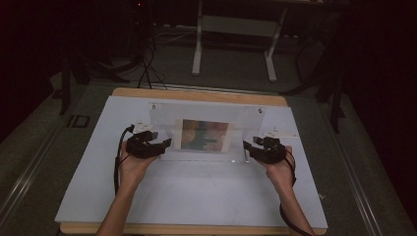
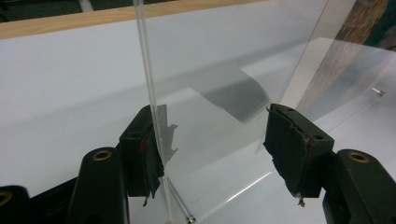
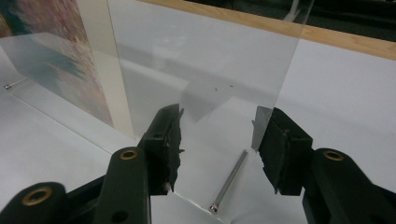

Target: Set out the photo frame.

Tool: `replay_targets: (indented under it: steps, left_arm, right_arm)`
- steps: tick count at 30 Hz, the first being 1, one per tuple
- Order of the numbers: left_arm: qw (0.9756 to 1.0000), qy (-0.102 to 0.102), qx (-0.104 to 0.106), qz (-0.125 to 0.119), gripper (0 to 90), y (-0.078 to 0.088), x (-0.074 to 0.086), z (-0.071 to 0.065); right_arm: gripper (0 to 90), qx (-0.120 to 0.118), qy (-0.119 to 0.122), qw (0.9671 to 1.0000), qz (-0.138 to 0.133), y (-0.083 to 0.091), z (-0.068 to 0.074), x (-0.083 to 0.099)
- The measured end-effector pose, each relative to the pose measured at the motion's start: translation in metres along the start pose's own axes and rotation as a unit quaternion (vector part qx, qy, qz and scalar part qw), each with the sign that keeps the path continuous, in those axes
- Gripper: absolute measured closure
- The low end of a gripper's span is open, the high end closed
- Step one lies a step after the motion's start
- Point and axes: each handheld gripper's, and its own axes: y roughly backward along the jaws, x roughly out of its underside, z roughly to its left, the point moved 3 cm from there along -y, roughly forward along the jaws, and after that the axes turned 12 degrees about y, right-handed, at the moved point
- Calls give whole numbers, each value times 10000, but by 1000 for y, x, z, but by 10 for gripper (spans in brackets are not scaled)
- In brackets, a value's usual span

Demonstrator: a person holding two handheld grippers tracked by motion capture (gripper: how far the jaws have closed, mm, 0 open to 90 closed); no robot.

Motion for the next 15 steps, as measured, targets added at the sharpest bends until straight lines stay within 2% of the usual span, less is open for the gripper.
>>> replay_targets:
  steps: [9, 10, 12, 13, 15]
  left_arm:
    - [10000, 13, 19, -36, 385, 0, 0, 3]
    - [9998, 150, 111, -25, 382, -1, 0, 4]
    - [9995, 234, 202, -6, 377, -1, 1, 6]
    - [9995, 234, 202, -6, 376, -1, 1, 6]
    - [9996, 219, 152, 91, 378, -1, 3, 8]
  right_arm:
    - [516, 64, 18, 10000, -1, 1, 4, 1]
    - [516, 68, 70, 10000, 6, 1, 4, 1]
    - [508, 31, 199, 9998, 61, 0, 3, 1]
    - [508, 31, 199, 9998, 61, 0, 3, 1]
    - [480, -128, 272, 9994, 143, -1, 2, 4]
